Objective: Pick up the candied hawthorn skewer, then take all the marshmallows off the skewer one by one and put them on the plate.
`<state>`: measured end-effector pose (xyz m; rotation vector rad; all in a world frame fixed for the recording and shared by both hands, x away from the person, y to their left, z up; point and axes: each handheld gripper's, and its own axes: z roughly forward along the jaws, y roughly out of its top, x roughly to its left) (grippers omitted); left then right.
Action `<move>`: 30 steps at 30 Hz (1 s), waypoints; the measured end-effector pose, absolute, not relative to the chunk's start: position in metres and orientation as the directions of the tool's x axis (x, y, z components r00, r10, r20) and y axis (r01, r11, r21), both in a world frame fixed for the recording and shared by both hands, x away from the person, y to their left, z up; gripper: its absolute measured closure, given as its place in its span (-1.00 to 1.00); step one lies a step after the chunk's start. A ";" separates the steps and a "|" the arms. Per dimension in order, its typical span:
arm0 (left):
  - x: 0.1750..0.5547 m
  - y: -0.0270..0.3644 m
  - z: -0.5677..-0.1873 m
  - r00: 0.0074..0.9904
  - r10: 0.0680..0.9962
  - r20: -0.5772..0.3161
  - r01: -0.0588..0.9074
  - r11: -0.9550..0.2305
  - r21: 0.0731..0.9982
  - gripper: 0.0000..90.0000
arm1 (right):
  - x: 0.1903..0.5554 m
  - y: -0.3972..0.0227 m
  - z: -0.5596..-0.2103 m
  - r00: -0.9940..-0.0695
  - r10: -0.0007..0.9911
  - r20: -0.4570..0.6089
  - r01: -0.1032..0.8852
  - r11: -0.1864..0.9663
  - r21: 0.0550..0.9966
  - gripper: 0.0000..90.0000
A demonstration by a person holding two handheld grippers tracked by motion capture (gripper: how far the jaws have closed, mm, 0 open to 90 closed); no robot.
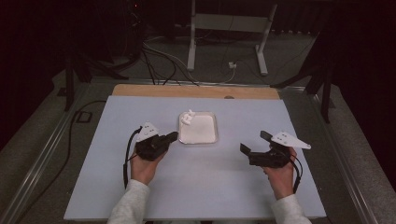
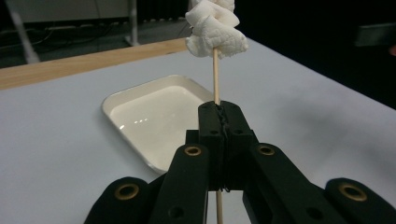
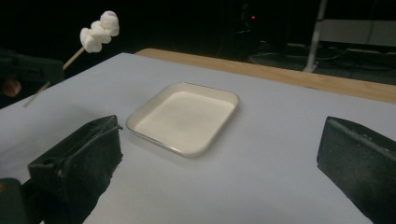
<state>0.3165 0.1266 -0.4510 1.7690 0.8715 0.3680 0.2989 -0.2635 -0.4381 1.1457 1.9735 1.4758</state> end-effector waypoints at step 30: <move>0.308 0.108 -0.461 0.763 0.631 -0.137 0.343 -0.216 0.914 1.00 | 0.366 -0.187 -0.403 -0.711 0.617 0.337 0.481 0.077 0.873 -0.69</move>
